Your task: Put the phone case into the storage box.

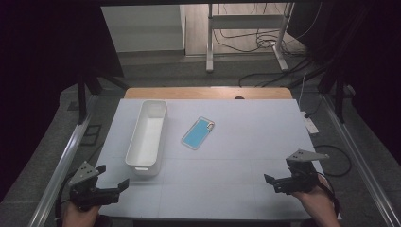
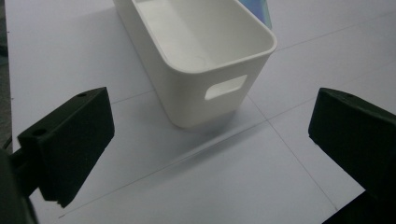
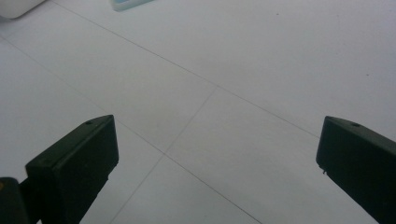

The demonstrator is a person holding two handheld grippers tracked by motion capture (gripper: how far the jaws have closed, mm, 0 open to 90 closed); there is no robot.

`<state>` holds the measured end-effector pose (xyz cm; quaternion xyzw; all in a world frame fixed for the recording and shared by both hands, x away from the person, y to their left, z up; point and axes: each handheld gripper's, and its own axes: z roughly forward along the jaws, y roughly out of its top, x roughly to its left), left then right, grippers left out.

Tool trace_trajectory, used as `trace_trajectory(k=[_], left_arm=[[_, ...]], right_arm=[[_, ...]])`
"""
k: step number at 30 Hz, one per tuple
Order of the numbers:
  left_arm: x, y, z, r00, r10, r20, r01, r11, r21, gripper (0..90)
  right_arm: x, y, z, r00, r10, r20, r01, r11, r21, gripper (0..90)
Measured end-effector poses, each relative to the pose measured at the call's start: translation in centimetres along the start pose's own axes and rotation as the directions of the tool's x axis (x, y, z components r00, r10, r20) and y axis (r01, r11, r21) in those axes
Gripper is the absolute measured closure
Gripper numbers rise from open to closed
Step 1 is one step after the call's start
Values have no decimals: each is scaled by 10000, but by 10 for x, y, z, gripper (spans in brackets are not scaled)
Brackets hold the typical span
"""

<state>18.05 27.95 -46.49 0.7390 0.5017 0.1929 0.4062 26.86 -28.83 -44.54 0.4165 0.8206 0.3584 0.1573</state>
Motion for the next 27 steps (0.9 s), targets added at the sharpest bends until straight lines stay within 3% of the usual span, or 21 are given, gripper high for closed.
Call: trace_trajectory(k=[6,15,27], left_arm=[[0,0,0,10000,16,-1,-16,10000,27,11],[0,0,0,10000,26,-1,-26,10000,38,12],[0,0,0,10000,21,-5,-21,10000,44,13]], right_arm=[[2,7,4,9999,-103,-121,103,9999,-18,0],[4,21,16,9981,161,-596,-163,9999,-38,0],[9,40,33,9976,-213,-658,213,9998,-6,0]])
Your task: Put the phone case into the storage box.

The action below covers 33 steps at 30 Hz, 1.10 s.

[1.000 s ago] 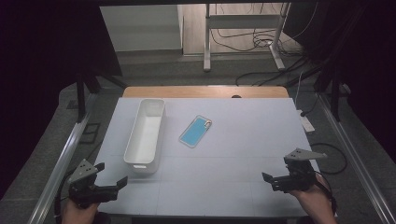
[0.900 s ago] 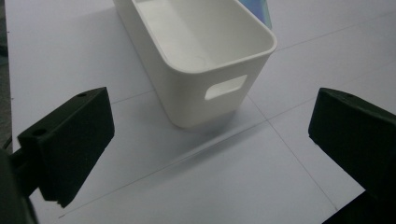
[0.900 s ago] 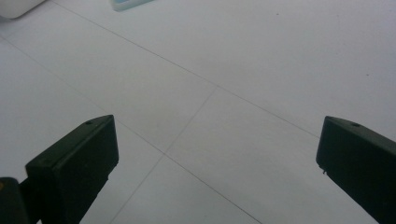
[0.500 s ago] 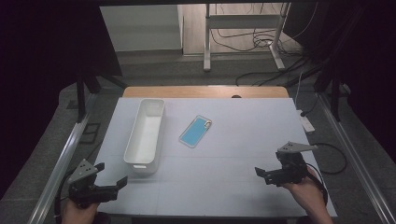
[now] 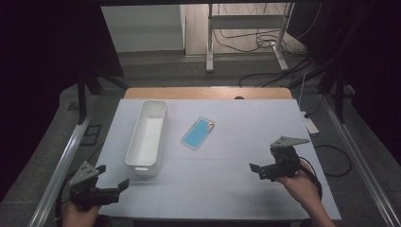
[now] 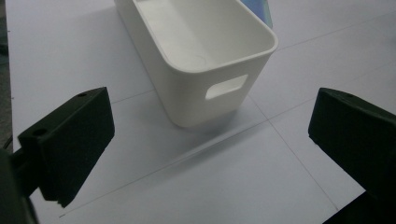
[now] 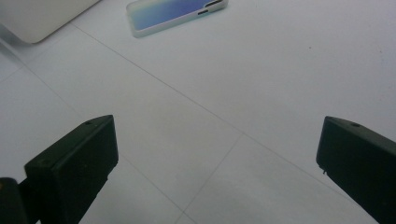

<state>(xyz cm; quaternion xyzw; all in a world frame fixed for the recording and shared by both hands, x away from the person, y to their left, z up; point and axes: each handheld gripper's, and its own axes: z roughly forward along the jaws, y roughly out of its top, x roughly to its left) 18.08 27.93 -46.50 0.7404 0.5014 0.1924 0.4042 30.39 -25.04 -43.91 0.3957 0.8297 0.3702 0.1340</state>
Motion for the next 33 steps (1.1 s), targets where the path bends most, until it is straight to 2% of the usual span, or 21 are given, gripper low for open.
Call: trace_trajectory(k=[5,15,23,33], left_arm=[[0,0,0,10000,-1,-1,1,10000,0,13],[0,0,0,10000,0,27,0,10000,10,13],[0,0,0,10000,9,46,-9,10000,22,13],[0,0,0,10000,26,60,-26,10000,24,13]], right_arm=[[1,6,6,9999,-21,-121,21,10000,69,0],[4,22,21,9986,-376,-369,381,9992,145,0],[6,31,33,9975,-382,-596,394,9990,191,0],[9,41,48,9963,-534,-668,555,9980,301,0]])
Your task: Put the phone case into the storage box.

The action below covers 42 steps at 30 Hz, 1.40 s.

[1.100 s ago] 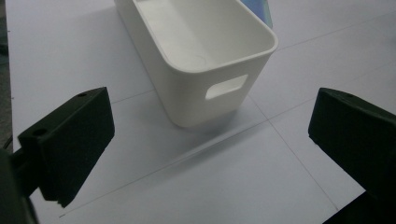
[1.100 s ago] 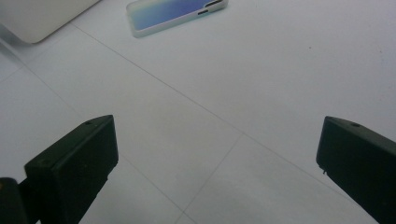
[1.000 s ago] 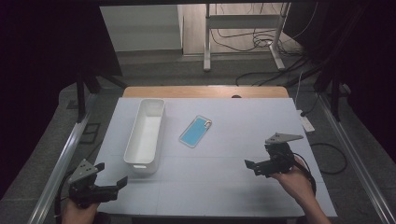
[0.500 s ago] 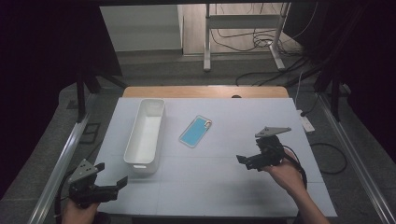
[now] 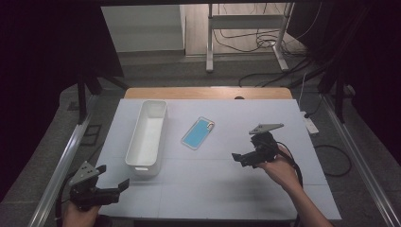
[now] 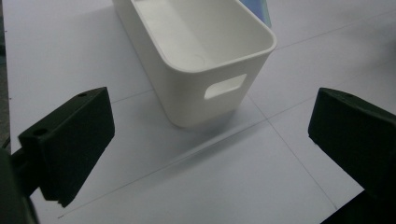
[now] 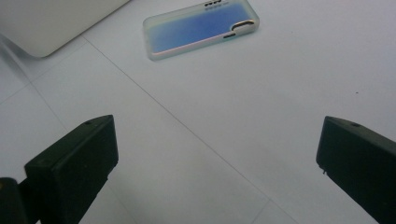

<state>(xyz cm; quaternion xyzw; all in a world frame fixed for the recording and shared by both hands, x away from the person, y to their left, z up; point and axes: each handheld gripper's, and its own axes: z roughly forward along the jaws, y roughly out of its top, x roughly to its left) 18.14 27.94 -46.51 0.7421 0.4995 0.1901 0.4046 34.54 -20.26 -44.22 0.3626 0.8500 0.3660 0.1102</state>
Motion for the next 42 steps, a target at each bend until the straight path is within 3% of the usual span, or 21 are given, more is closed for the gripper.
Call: trace_trajectory(k=[38,42], left_arm=[[1,0,1,10000,-15,66,15,10000,12,13],[1,0,0,10000,-23,83,23,10000,3,13]], right_arm=[[8,43,69,9979,-430,-490,472,9949,888,0],[9,49,77,9982,-122,-589,170,9966,810,0]])
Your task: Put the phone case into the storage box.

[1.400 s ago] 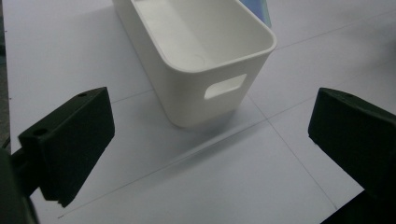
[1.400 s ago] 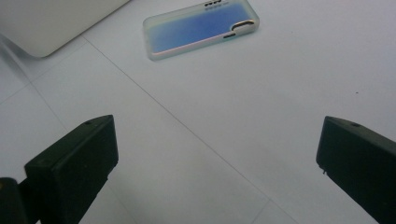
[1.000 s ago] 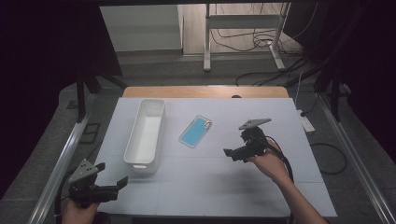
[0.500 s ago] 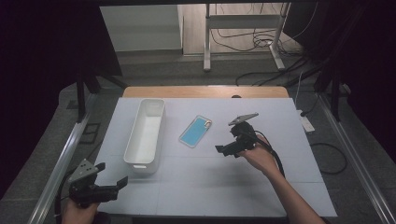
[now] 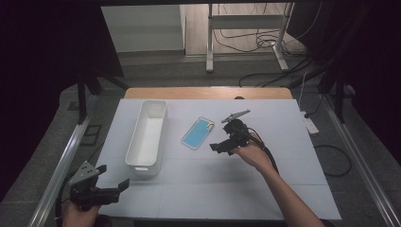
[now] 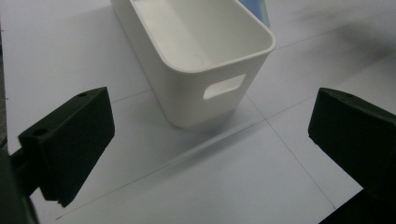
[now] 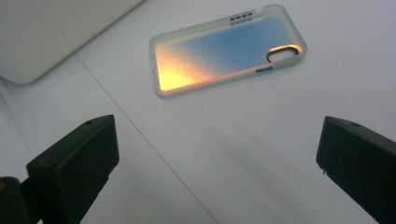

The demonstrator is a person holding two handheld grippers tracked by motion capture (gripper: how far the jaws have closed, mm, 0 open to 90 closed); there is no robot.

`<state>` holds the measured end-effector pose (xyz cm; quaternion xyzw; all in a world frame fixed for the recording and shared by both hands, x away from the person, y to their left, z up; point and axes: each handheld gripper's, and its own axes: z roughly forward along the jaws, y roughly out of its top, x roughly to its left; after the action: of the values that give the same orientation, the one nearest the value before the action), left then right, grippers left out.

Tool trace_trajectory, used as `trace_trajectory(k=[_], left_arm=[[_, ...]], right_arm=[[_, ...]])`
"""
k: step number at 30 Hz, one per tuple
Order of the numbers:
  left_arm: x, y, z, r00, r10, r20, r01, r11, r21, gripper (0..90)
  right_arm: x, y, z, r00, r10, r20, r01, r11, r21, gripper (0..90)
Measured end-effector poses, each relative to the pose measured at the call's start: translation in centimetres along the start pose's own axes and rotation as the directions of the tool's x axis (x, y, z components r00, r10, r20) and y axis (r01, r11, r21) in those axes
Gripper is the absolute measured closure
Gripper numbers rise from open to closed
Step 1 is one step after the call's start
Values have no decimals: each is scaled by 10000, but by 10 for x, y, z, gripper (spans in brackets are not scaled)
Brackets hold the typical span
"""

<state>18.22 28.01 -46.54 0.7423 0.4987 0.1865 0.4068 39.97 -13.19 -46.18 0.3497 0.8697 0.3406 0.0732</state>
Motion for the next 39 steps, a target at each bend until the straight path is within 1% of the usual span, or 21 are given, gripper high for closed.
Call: trace_trajectory(k=[1,4,9,12,17,21,24,26,35,39], left_arm=[[0,0,0,10000,-4,4,4,10000,0,13],[0,0,0,10000,-2,8,2,10000,3,13],[0,0,0,10000,-2,22,2,10000,1,13],[0,0,0,10000,-21,39,21,10000,0,13],[1,0,0,10000,-26,54,26,10000,2,13],[1,0,0,10000,-35,62,35,10000,5,13],[1,0,0,10000,-29,66,29,10000,12,13],[1,0,0,10000,-24,68,24,10000,14,13],[1,0,0,10000,-21,92,21,10000,13,13],[1,0,0,9999,-22,101,21,10000,9,13]], right_arm=[[0,1,2,10000,82,-47,-82,10000,7,0],[1,6,8,9999,11,127,-13,9999,152,0],[5,12,16,9998,1,217,-9,9994,342,0],[7,14,20,9998,-29,216,22,9996,298,0],[9,22,31,10000,86,39,-87,9991,407,0],[11,25,35,10000,56,58,-59,9992,404,0],[12,28,41,10000,-71,28,70,9991,417,0],[12,29,43,10000,-71,-12,72,9993,356,0],[16,38,59,9994,-330,82,325,9979,552,1],[18,40,62,9989,-434,189,422,9975,567,34]])
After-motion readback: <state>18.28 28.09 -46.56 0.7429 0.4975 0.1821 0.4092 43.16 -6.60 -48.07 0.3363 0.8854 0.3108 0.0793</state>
